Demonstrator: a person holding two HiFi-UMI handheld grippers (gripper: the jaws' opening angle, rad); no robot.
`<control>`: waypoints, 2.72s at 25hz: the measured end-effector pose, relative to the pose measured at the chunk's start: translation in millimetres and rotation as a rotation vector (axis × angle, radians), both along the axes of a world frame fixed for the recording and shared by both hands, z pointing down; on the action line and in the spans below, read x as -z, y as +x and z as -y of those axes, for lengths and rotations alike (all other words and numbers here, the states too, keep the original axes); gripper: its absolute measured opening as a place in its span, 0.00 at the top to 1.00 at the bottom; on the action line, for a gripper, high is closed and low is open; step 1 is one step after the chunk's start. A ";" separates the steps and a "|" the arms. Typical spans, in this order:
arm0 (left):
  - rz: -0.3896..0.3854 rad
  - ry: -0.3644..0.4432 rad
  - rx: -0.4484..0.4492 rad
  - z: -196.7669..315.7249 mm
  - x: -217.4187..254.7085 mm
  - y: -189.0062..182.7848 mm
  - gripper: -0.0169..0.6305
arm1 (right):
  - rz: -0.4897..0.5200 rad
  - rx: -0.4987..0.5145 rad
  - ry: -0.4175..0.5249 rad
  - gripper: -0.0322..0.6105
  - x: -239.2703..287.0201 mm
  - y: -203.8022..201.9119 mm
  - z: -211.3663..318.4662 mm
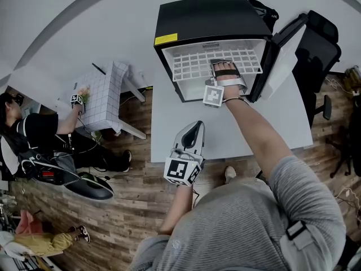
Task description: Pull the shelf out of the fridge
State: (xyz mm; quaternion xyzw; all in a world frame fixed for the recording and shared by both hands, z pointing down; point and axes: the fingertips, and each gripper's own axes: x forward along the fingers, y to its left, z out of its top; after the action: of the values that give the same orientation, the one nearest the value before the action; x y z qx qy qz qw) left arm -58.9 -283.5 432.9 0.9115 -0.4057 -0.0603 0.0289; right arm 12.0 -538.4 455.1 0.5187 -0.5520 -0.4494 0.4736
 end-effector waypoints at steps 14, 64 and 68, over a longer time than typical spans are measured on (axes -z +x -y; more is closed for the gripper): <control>-0.009 0.000 -0.006 -11.4 -3.3 -7.3 0.95 | -0.007 -0.035 0.009 0.90 2.4 -0.1 -4.3; -0.004 0.025 -0.042 -59.3 7.9 -19.6 0.95 | -0.030 -0.035 -0.007 0.90 -2.9 -5.9 -63.8; -0.005 0.031 -0.045 -66.1 7.8 -20.9 0.95 | -0.025 -0.035 -0.020 0.90 -7.4 -7.0 -77.5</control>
State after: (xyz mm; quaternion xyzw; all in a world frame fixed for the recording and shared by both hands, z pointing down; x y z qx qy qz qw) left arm -79.8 -217.5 425.1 0.9206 -0.3840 -0.0685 0.0171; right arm 5.0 -460.9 462.6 0.5179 -0.5412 -0.4418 0.4937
